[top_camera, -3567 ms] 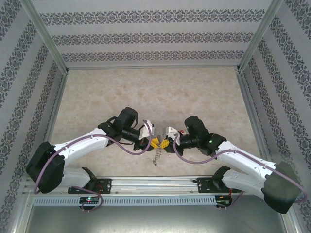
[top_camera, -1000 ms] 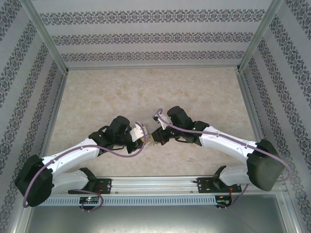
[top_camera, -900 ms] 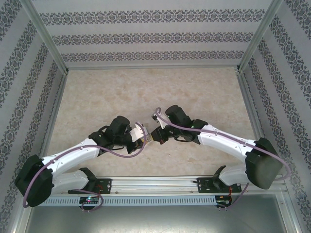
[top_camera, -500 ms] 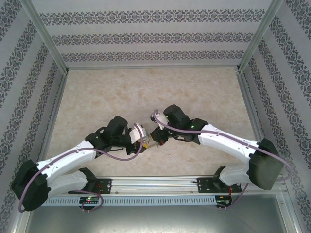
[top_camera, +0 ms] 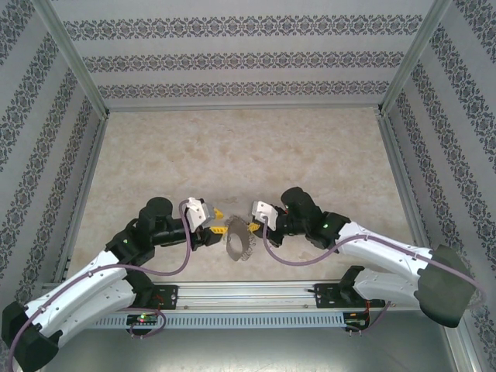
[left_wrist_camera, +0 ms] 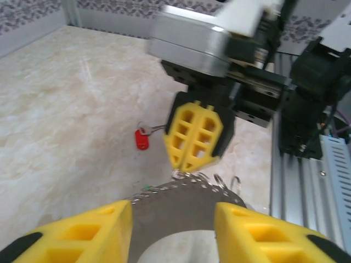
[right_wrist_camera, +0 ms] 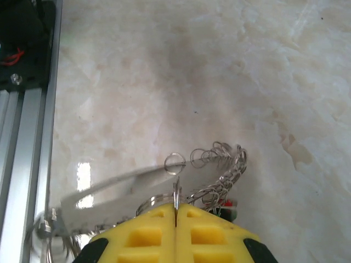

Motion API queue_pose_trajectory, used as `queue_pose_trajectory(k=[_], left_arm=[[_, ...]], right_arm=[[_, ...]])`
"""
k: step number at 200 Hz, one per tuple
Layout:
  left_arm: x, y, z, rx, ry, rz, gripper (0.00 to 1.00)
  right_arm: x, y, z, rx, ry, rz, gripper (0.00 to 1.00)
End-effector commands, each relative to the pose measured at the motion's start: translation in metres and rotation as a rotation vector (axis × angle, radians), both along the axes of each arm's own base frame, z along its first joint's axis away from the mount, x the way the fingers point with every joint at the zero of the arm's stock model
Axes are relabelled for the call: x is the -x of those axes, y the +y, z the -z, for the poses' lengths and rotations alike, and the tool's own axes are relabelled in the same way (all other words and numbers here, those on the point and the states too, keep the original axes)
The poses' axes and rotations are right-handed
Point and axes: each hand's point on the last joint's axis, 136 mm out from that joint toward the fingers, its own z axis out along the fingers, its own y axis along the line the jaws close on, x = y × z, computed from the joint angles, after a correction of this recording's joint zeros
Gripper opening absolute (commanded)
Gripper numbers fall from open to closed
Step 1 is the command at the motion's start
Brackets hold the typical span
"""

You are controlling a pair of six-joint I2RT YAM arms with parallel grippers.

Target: Put the keys on the keyring

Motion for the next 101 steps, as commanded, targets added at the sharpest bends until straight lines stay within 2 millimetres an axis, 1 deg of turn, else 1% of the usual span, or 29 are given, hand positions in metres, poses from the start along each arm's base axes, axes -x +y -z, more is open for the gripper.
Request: queue_pose_trajectory(k=[1, 31, 50, 62, 78, 91, 101], left_arm=[[-0.017, 0.002, -0.001, -0.003, -0.017, -0.066, 0.37], [-0.012, -0.018, 0.015, -0.066, 0.005, 0.083, 0.36], [-0.009, -0.031, 0.023, -0.083, 0.029, 0.176, 0.36], [-0.007, -0.039, 0.024, -0.086, 0.041, 0.233, 0.36], [-0.009, -0.045, 0.026, -0.084, 0.049, 0.261, 0.35], [-0.011, -0.047, 0.027, -0.078, 0.042, 0.268, 0.34], [-0.013, -0.048, 0.028, -0.081, 0.042, 0.266, 0.32]], right_arm=[[0.008, 0.005, -0.017, -0.072, -0.134, -0.093, 0.00], [0.014, 0.003, -0.017, -0.085, -0.115, -0.124, 0.00], [0.019, 0.004, -0.018, -0.123, -0.059, -0.150, 0.00], [0.019, 0.004, -0.019, -0.145, -0.022, -0.155, 0.00], [0.014, 0.002, -0.020, -0.182, 0.057, -0.145, 0.00], [0.005, 0.000, -0.015, -0.169, 0.118, -0.102, 0.00], [0.005, 0.000, -0.015, -0.169, 0.151, -0.099, 0.00]])
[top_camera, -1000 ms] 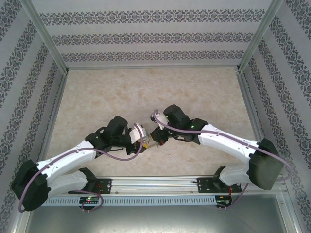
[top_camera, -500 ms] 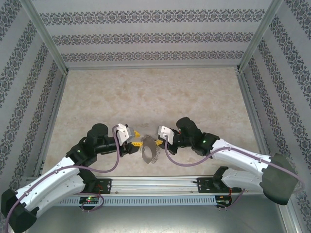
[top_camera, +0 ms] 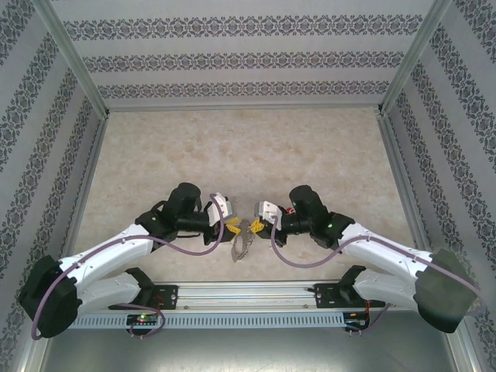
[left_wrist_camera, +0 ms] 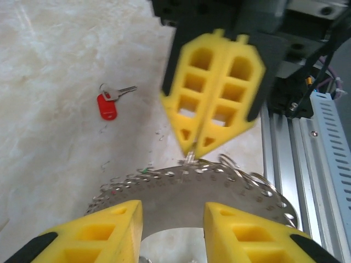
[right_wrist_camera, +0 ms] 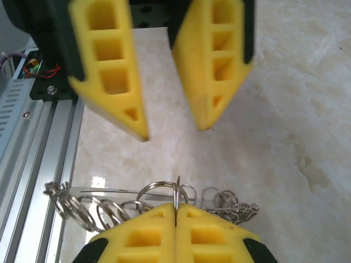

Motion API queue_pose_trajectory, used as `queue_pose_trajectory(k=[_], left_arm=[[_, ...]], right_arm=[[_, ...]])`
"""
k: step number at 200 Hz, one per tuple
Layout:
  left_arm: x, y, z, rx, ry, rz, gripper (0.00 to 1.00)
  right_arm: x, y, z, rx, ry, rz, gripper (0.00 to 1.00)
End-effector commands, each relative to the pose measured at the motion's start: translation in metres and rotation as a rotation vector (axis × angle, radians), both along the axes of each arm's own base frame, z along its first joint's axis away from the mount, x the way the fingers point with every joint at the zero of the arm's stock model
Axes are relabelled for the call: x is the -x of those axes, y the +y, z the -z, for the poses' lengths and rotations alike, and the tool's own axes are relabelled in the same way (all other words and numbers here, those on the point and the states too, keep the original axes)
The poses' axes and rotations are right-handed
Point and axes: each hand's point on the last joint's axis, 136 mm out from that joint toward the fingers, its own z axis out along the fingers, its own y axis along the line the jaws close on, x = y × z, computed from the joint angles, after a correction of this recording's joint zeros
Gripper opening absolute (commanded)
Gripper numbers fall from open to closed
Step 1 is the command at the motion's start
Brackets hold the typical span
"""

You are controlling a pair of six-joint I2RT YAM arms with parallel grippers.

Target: Put the keys on the keyring

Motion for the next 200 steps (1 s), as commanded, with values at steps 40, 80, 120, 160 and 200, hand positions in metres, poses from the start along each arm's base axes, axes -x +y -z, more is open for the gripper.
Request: queue_pose_trajectory(k=[40, 80, 120, 160, 200], left_arm=[[-0.020, 0.001, -0.014, 0.014, -0.097, -0.068, 0.29], [-0.048, 0.042, -0.026, -0.012, -0.221, -0.373, 0.27], [-0.055, 0.077, -0.032, -0.028, -0.272, -0.564, 0.26], [-0.054, 0.086, -0.026, -0.043, -0.262, -0.604, 0.26], [-0.053, 0.081, -0.023, -0.054, -0.249, -0.573, 0.26]], right_arm=[[-0.007, 0.013, -0.033, -0.086, 0.200, 0.030, 0.00], [-0.086, 0.007, -0.055, 0.015, 0.303, 0.376, 0.00], [-0.074, 0.024, -0.031, 0.163, 0.066, 0.337, 0.00], [-0.040, 0.036, 0.036, 0.333, 0.101, 0.254, 0.00], [-0.008, 0.051, 0.031, 0.226, 0.252, 0.085, 0.00]])
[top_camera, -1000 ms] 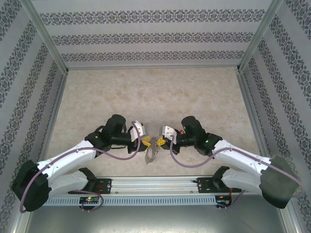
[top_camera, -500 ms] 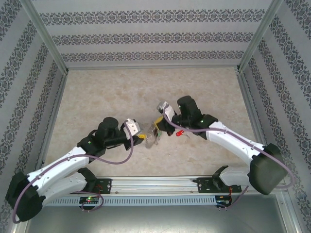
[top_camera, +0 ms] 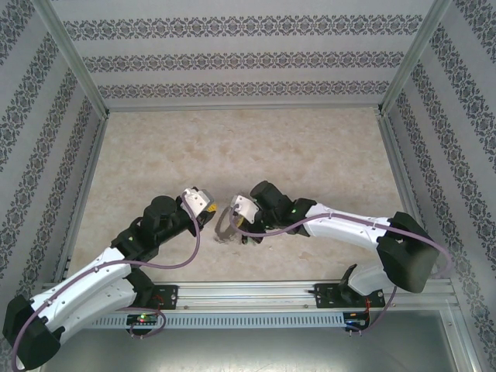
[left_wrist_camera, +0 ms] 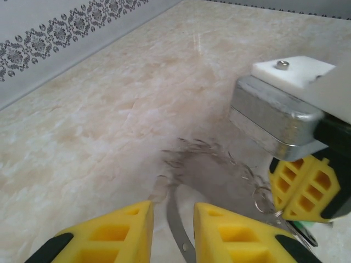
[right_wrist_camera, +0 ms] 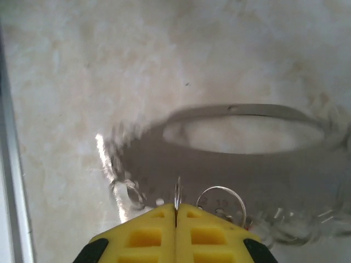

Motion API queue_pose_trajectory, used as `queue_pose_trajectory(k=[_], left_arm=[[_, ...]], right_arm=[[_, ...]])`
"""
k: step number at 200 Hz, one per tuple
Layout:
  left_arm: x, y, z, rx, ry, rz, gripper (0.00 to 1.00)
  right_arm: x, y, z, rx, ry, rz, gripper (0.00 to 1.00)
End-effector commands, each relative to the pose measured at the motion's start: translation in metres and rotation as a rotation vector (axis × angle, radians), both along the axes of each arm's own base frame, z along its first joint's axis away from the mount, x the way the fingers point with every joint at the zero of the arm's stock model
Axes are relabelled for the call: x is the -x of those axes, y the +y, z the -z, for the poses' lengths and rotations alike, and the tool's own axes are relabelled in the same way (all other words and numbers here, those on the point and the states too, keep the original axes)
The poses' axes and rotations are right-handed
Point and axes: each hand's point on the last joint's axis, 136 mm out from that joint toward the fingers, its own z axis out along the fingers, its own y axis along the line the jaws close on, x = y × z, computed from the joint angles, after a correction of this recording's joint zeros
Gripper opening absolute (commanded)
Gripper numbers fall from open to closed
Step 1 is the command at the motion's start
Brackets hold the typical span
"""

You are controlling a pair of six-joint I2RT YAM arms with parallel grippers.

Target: Put the keys on the keyring

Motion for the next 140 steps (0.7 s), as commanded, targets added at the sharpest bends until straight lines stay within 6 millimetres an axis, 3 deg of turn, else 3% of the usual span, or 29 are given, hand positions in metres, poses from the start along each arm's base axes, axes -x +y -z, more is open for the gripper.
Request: queue_pose_trajectory(k=[1, 39, 61, 78, 111, 140], left_arm=[[-0.001, 0.003, 0.007, -0.009, 0.029, -0.016, 0.26], [0.010, -0.015, 0.018, -0.036, 0.081, 0.109, 0.26], [0.019, -0.024, 0.024, -0.057, 0.109, 0.194, 0.28], [0.029, -0.034, 0.026, -0.067, 0.119, 0.292, 0.31], [0.037, -0.050, 0.021, -0.077, 0.118, 0.428, 0.32], [0.032, -0.066, 0.013, -0.043, 0.133, 0.519, 0.33]], right_arm=[[0.013, 0.011, -0.014, -0.105, 0.069, -0.075, 0.00], [0.007, 0.009, -0.016, -0.155, 0.108, -0.085, 0.00], [0.002, 0.004, -0.036, -0.250, 0.057, -0.111, 0.00], [0.011, -0.003, -0.045, -0.289, 0.000, -0.198, 0.00], [0.017, -0.020, -0.054, -0.326, -0.093, -0.271, 0.00], [0.019, -0.033, -0.053, -0.336, -0.147, -0.299, 0.00]])
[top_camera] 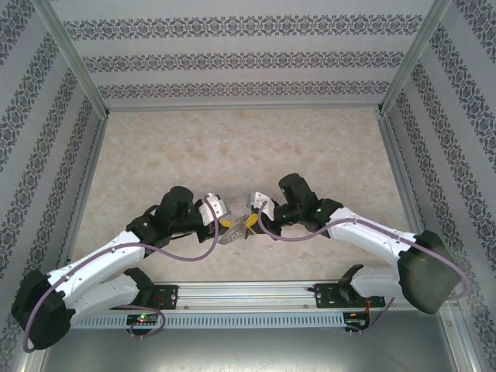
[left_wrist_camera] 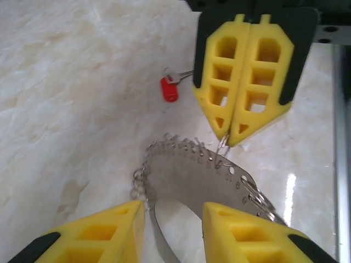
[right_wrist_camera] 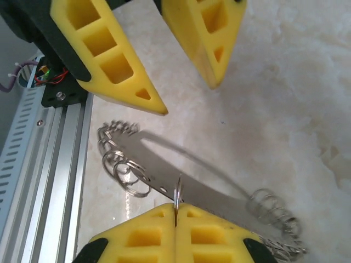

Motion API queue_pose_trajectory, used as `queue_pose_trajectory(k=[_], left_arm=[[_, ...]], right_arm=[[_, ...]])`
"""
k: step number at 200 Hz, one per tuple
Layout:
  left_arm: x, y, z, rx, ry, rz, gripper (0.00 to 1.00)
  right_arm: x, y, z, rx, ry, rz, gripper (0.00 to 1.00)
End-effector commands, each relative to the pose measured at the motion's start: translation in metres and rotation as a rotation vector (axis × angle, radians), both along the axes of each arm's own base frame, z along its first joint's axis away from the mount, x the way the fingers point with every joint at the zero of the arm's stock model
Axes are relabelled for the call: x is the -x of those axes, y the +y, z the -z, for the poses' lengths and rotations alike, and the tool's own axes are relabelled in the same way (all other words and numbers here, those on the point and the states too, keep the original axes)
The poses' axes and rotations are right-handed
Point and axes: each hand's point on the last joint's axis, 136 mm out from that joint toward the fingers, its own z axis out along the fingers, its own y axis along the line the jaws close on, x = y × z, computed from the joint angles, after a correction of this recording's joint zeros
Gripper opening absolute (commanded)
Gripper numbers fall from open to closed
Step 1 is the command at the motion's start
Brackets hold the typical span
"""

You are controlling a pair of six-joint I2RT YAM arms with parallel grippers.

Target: Put the keys on the keyring

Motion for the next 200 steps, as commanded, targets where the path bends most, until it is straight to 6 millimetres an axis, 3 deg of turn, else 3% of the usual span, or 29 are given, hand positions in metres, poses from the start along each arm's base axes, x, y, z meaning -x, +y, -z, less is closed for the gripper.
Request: queue_pose_trajectory(k=[1, 37, 71, 105, 166, 200], left_arm=[[0.003, -0.017, -0.017, 0.049, -0.007, 0.134, 0.33], [0.011, -0.042, -0.021, 0.105, 0.084, 0.321, 0.32], [0.017, -0.052, -0.018, 0.131, 0.142, 0.419, 0.31], [0.013, -0.055, -0.015, 0.136, 0.157, 0.435, 0.32], [-0.011, -0.058, -0.010, 0.160, 0.147, 0.375, 0.35], [-0.012, -0.062, -0.010, 0.185, 0.153, 0.386, 0.35]], right_arm=[[0.009, -0.005, -0.009, -0.064, -0.092, -0.095, 0.00], [0.007, -0.014, -0.006, -0.075, -0.112, -0.086, 0.00], [0.007, -0.018, -0.013, -0.142, -0.102, -0.076, 0.00], [0.002, -0.022, -0.022, -0.208, -0.103, -0.055, 0.00], [0.000, -0.024, -0.031, -0.253, -0.101, -0.052, 0.00], [-0.001, -0.023, -0.032, -0.258, -0.099, -0.049, 0.00]])
